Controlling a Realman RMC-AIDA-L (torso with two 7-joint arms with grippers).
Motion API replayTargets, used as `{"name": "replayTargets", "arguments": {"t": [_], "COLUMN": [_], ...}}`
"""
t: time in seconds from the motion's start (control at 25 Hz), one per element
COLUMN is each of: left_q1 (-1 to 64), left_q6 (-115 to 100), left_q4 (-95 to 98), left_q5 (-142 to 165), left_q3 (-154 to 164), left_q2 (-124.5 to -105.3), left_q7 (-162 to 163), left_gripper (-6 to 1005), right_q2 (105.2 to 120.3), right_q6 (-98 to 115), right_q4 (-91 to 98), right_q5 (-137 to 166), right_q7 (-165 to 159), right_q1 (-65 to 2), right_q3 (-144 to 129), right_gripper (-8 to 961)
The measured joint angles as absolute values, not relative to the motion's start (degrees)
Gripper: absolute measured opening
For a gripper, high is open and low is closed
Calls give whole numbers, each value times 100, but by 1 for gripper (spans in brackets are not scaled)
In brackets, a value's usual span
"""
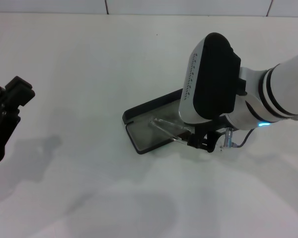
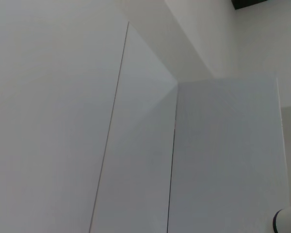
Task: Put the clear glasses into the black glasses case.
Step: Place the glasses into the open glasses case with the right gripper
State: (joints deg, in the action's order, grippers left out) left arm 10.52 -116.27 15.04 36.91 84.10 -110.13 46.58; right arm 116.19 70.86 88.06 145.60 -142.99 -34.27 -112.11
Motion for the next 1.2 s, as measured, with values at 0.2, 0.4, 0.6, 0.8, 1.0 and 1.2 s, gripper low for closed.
{"name": "replayTargets", "arguments": {"t": [0.2,0.4,0.6,0.8,1.0,1.2], "left_q1": [1059,1073,1090,1092,1090,1089], "left_q6": [-11627,-11627,-11627,-11627,-11627,-11627], "left_q4": [1424,1410,1406,1397,1391,1387], "left_q5": [3692,3692,3692,3692,3692,3692], "left_q3": [8407,8414,8418,8425,8423,8429], "left_q2": [-11013,-11012,-11012,-11013,-11013,-11013], "left_q7": [4656,4645,4641,4640,4640,4640], "left_gripper": [97,97,97,97,97,98], "right_q2": [11619,11619,11619,11619,11619,11619], "right_q6": [7065,6941,6789,6664,6615,6563], "right_q4": [8693,8548,8384,8285,8233,8165], "right_q5": [14573,14581,14581,14581,14581,14581], "right_q7": [-14393,-14398,-14398,-14374,-14355,-14352], "right_q1": [-3432,-3446,-3492,-3504,-3509,-3559], "right_q3": [-11234,-11282,-11285,-11297,-11319,-11415], "right_gripper": [301,300,294,283,277,266]}}
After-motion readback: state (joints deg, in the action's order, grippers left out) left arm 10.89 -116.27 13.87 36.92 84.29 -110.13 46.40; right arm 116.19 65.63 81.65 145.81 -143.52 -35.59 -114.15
